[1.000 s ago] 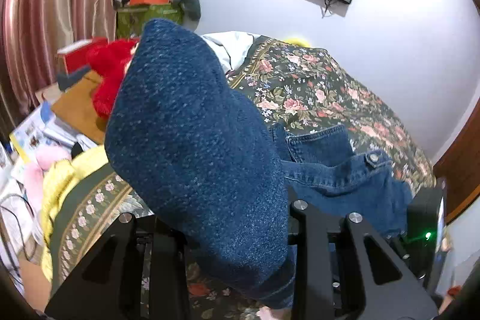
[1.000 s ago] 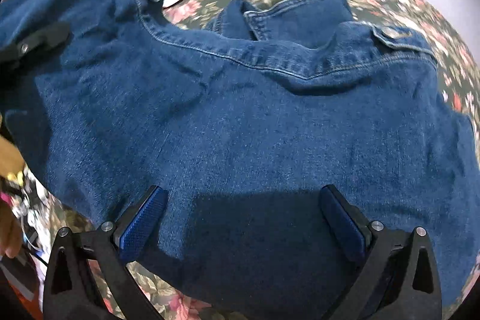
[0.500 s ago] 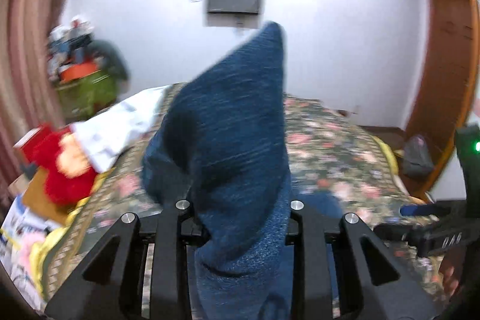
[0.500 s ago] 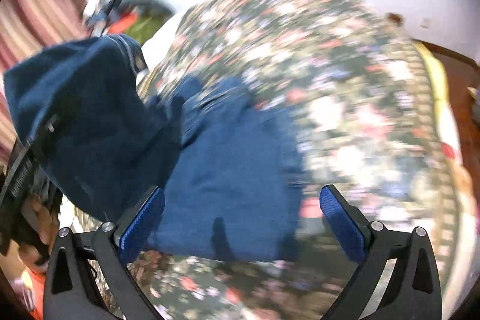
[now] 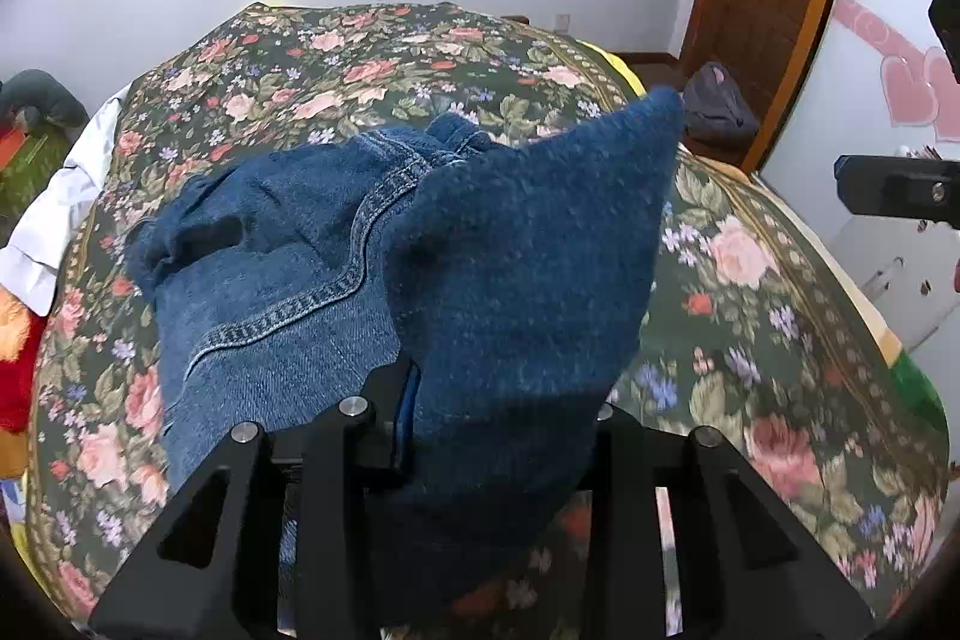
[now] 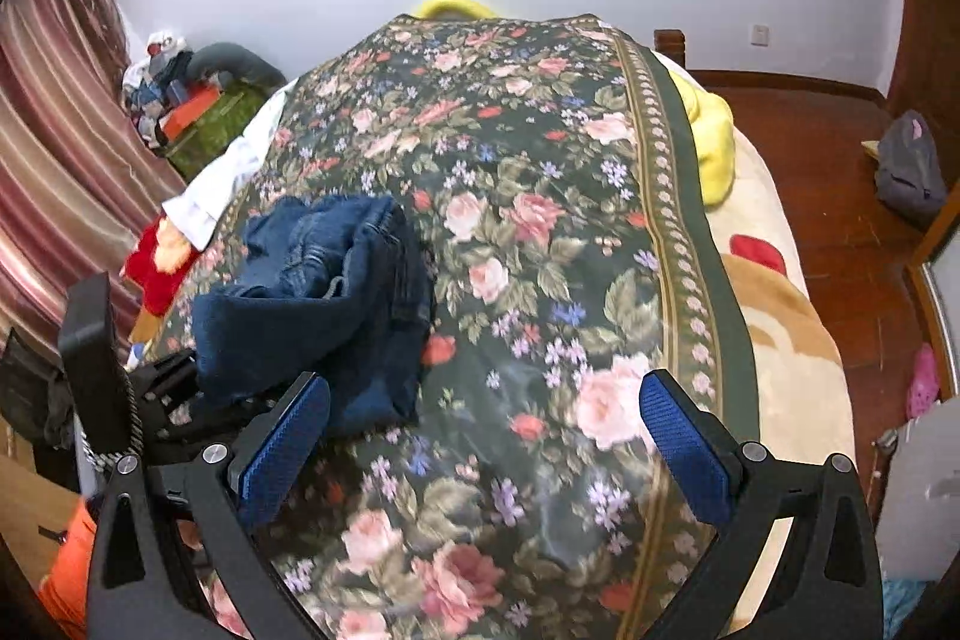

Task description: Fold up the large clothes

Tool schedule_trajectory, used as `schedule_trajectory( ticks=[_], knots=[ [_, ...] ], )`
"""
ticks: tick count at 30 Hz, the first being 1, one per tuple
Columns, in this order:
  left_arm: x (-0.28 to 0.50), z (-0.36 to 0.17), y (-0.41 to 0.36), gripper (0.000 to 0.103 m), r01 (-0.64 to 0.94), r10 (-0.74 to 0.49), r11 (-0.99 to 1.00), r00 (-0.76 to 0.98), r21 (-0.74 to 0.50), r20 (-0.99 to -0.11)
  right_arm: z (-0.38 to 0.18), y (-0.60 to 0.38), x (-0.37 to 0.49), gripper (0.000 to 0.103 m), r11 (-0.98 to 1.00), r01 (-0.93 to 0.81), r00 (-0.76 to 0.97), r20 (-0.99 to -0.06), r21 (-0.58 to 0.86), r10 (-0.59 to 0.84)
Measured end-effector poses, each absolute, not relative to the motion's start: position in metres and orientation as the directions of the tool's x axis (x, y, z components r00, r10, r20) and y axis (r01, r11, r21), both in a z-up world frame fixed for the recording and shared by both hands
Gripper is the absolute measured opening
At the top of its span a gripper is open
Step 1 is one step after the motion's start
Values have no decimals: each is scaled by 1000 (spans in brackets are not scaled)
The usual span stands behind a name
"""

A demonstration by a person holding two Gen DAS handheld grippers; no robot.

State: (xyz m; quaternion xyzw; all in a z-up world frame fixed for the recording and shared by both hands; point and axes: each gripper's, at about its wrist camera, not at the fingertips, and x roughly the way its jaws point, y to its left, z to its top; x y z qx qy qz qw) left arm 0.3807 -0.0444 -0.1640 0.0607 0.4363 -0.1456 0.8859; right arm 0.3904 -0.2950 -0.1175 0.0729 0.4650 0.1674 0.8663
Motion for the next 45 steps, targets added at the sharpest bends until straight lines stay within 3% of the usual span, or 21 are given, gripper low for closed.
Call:
schedule_trajectory(
  ticks=[6, 12, 15, 18, 22, 27, 36, 40, 42, 45],
  knots=[
    [361, -153, -24, 49, 291, -245, 952, 522, -99, -817, -102, -274, 388, 103, 908, -287, 512, -752, 305, 414],
    [332, -121, 13, 60, 241, -314, 947, 547, -213, -776, -81, -224, 396, 103, 854, -383, 488, -708, 353, 511],
    [326, -107, 40, 65, 177, -271, 963, 601, -205, -752, -83, -195, 401, 103, 825, -423, 445, -708, 374, 549],
    [325, -104, 66, 67, 98, -152, 988, 649, -117, -745, -92, -171, 404, 103, 813, -446, 408, -723, 375, 558],
    [329, -129, 97, 68, 23, -81, 996, 608, -84, -790, -118, -145, 409, 103, 816, -468, 355, -774, 338, 524],
    [332, -178, 106, 68, 4, -139, 987, 501, -158, -855, -168, -151, 417, 103, 857, -462, 319, -858, 231, 403],
    [322, -213, 93, 86, -7, -169, 979, 522, -202, -836, -214, -191, 414, 103, 855, -438, 271, -867, 276, 419],
    [310, -218, 95, 89, -14, -189, 974, 504, -227, -843, -215, -194, 409, 103, 856, -439, 278, -865, 273, 418],
    [302, -218, 93, 88, 16, -162, 984, 478, -175, -863, -212, -197, 407, 103, 863, -431, 288, -866, 263, 407],
    [290, -225, 90, 83, 35, -12, 999, 446, 4, -895, -203, -201, 402, 103, 872, -421, 300, -869, 250, 394]
  ],
)
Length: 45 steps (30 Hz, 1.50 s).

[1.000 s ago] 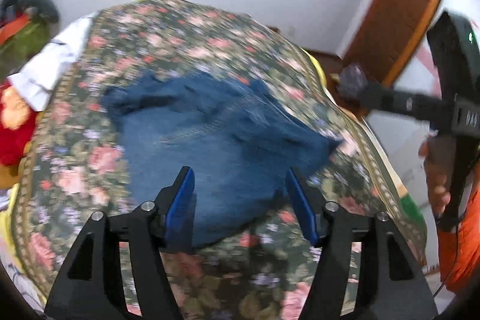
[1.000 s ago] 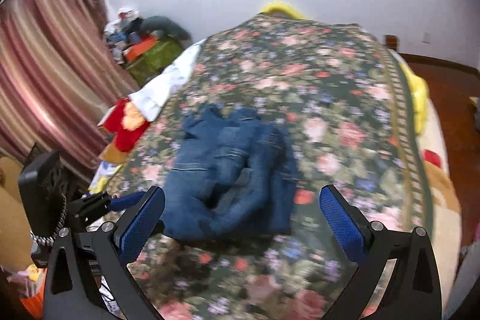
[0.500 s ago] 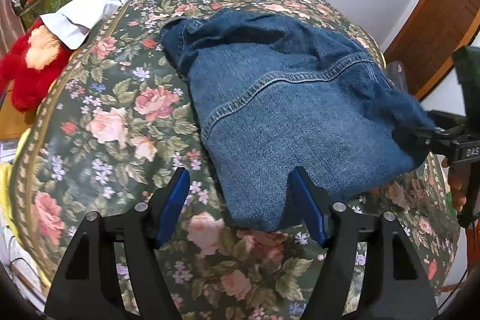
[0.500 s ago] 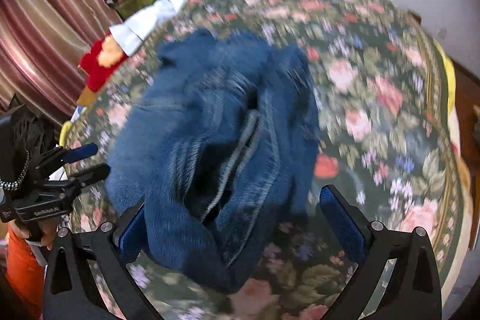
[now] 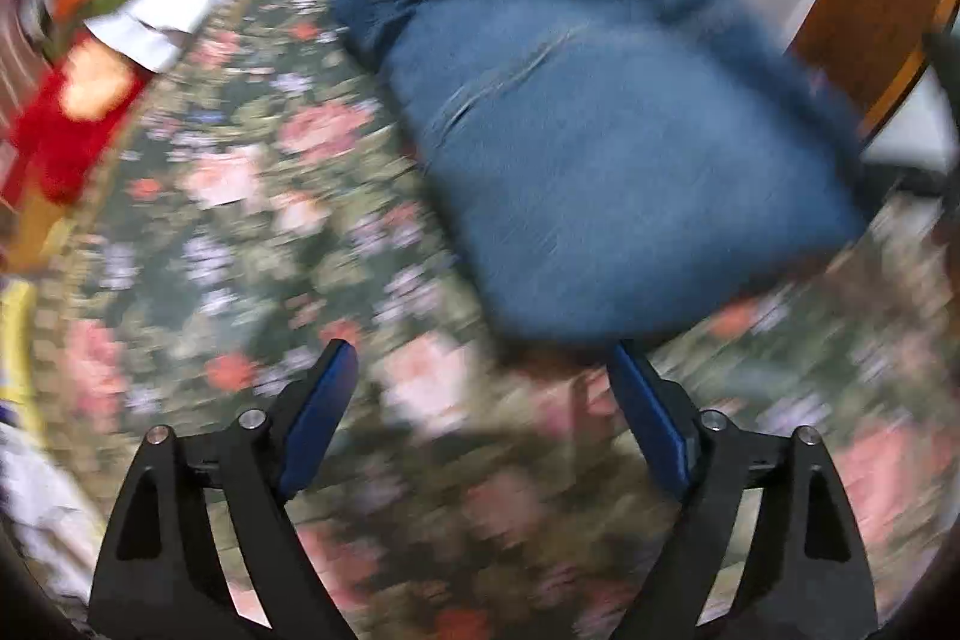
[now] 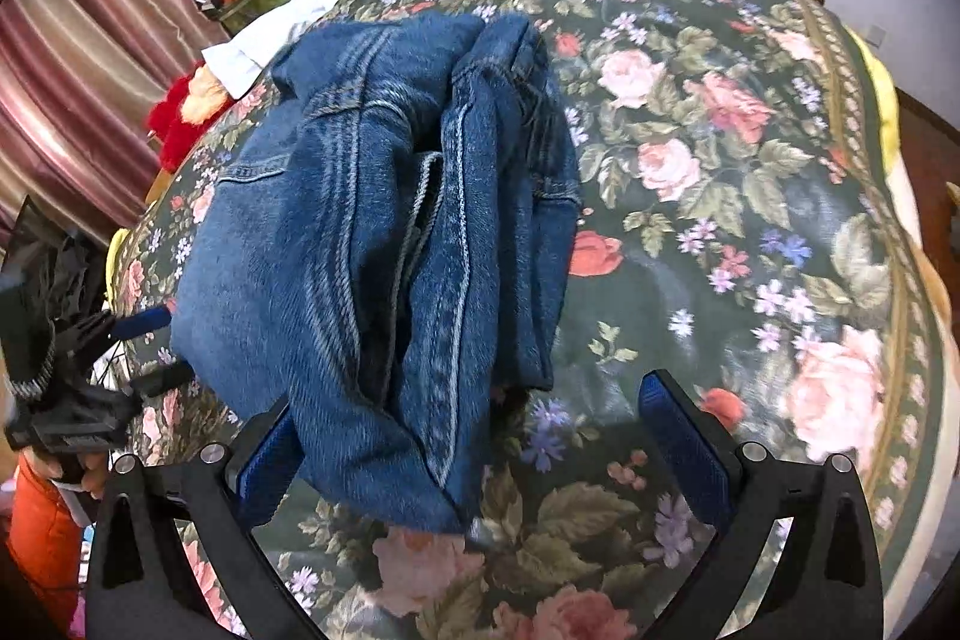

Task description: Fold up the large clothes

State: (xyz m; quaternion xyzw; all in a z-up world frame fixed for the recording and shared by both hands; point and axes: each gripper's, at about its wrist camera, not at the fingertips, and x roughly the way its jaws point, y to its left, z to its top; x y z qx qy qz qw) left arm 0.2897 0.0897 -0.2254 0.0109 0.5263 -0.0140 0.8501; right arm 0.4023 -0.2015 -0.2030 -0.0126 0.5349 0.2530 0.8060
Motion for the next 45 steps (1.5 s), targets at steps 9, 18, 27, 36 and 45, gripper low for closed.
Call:
schedule_trajectory(
  ticks=[9, 18, 27, 36, 45],
  knots=[
    [275, -188, 146, 83, -123, 144, 988, 533, 91, -834, -164, -202, 385, 103, 874, -475, 370, -877, 105, 307],
    [315, -159, 160, 83, -131, 64, 991, 605, -20, -793, -118, -187, 410, 103, 867, -473, 430, -818, 156, 382],
    [378, -204, 157, 83, -114, -313, 904, 478, -412, -820, -180, -149, 478, 103, 843, -436, 177, -888, 316, 424],
    [419, -248, 162, 98, -141, -470, 811, 424, -569, -774, -240, -156, 531, 103, 764, -323, -49, -816, 558, 575],
    [446, -282, 166, 103, -199, -570, 699, 424, -687, -703, -250, -141, 544, 103, 722, -350, -49, -782, 597, 622]
  ],
)
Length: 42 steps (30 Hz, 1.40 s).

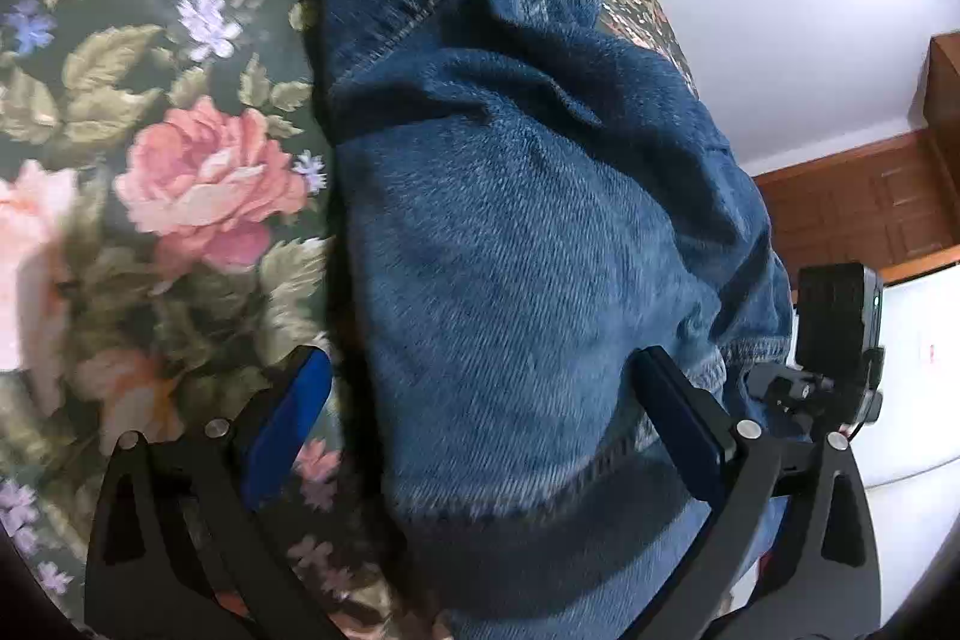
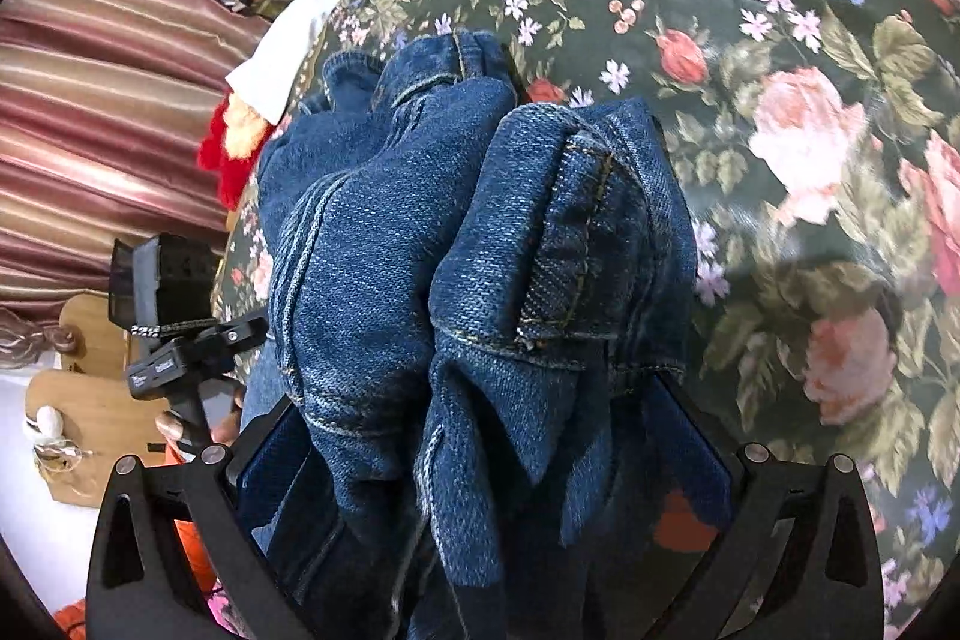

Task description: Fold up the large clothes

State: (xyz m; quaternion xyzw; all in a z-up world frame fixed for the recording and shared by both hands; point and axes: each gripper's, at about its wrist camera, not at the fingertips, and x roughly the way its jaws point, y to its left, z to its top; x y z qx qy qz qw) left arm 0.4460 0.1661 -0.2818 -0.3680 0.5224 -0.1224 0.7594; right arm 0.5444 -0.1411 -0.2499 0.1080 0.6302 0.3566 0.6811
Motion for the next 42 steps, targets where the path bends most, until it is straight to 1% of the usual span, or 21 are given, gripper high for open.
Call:
schedule_trajectory(
  ticks=[2, 4, 7, 8, 9, 12, 13, 14, 18, 22, 25, 31, 34, 38, 42],
  knots=[
    [451, -282, 160, 101, -194, -572, 698, 427, -689, -700, -251, -139, 545, 103, 718, -351, -40, -775, 601, 630],
    [452, -280, 156, 95, -186, -589, 687, 424, -702, -688, -252, -139, 545, 103, 718, -349, -27, -772, 602, 635],
    [451, -268, 149, 82, -175, -557, 719, 433, -673, -708, -248, -138, 540, 102, 729, -347, 10, -775, 590, 632],
    [451, -263, 147, 76, -166, -546, 733, 434, -659, -717, -246, -138, 537, 95, 730, -349, 21, -774, 588, 633],
    [450, -257, 145, 72, -155, -535, 749, 435, -645, -725, -243, -140, 535, 86, 729, -351, 26, -772, 587, 635],
    [447, -241, 143, 65, -127, -515, 775, 441, -619, -735, -230, -141, 529, 66, 733, -360, 42, -775, 577, 630],
    [445, -235, 142, 64, -118, -512, 780, 444, -614, -736, -226, -141, 527, 62, 738, -365, 48, -780, 568, 624],
    [445, -229, 141, 61, -106, -505, 789, 448, -605, -737, -220, -141, 525, 54, 740, -370, 56, -782, 562, 621],
    [435, -187, 135, 57, -19, -465, 837, 501, -547, -730, -203, -142, 513, 44, 742, -378, 79, -779, 554, 622],
    [428, -148, 132, 55, 34, -450, 856, 539, -516, -712, -182, -142, 497, 40, 736, -392, 98, -771, 551, 629],
    [415, -124, 136, 55, 47, -434, 866, 563, -497, -703, -160, -140, 486, 40, 728, -406, 122, -757, 553, 642],
    [381, -80, 151, 55, 66, -419, 868, 627, -491, -656, -109, -126, 457, 40, 707, -460, 166, -730, 538, 663],
    [361, -63, 163, 55, 60, -405, 873, 641, -483, -652, -93, -118, 438, 40, 692, -474, 174, -712, 545, 680],
    [343, -55, 174, 55, 52, -377, 889, 645, -454, -665, -86, -99, 416, 40, 677, -474, 163, -699, 563, 696],
    [324, -65, 188, 55, 18, -360, 893, 630, -450, -688, -100, -82, 394, 40, 670, -451, 129, -700, 589, 703]
  ],
)
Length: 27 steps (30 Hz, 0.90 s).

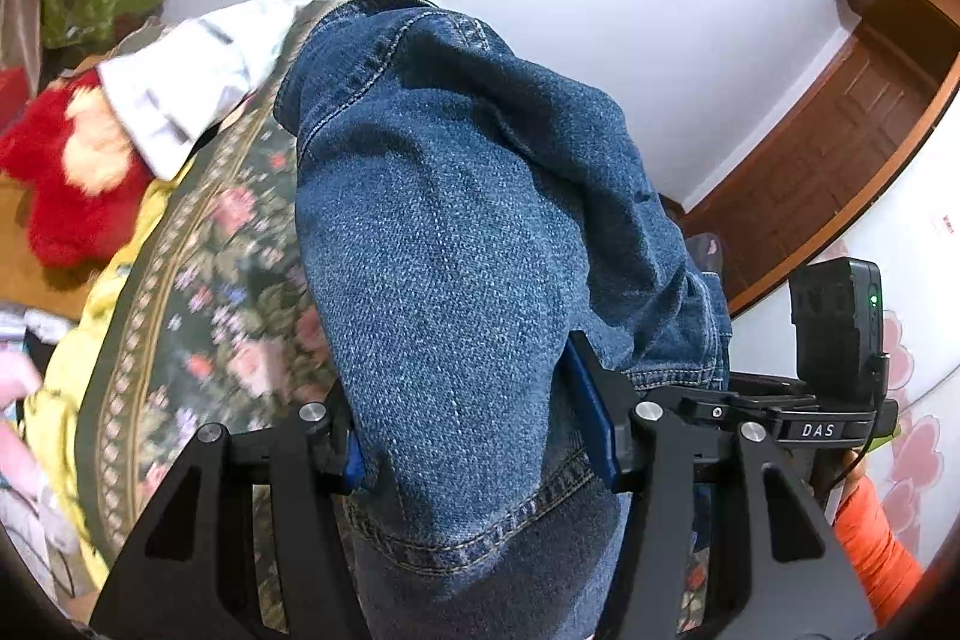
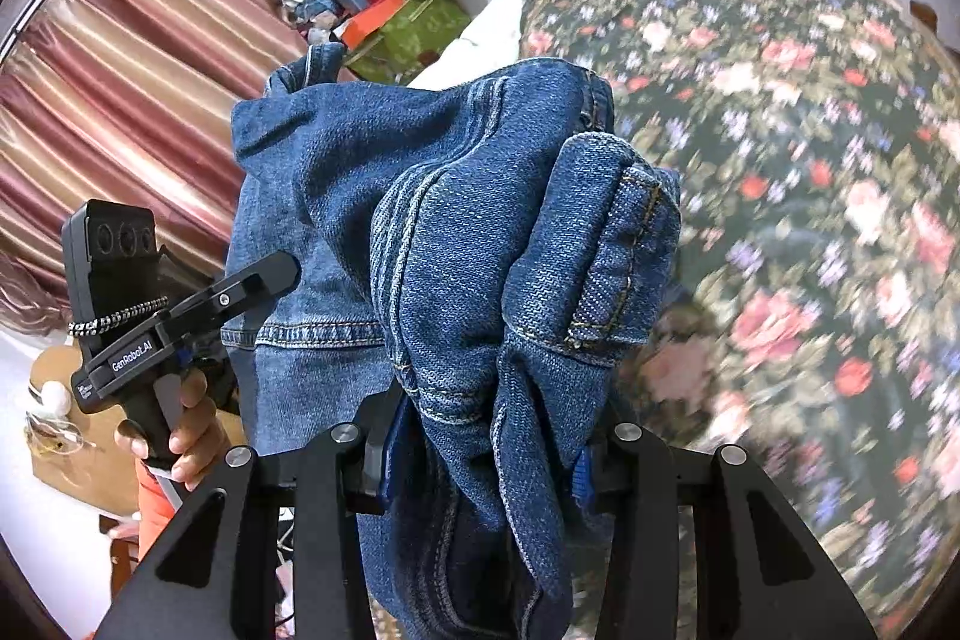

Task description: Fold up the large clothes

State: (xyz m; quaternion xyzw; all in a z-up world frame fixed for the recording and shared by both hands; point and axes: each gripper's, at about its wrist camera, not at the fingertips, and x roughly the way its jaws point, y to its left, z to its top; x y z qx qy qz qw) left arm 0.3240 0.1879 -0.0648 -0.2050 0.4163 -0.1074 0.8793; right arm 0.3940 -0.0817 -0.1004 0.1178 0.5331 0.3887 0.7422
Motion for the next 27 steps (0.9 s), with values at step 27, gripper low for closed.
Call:
schedule_trajectory(
  ticks=[27],
  knots=[
    [260, -196, 233, 69, -215, -145, 924, 568, -316, -810, -184, -54, 357, 71, 742, -592, 118, -877, 315, 466]
  ],
)
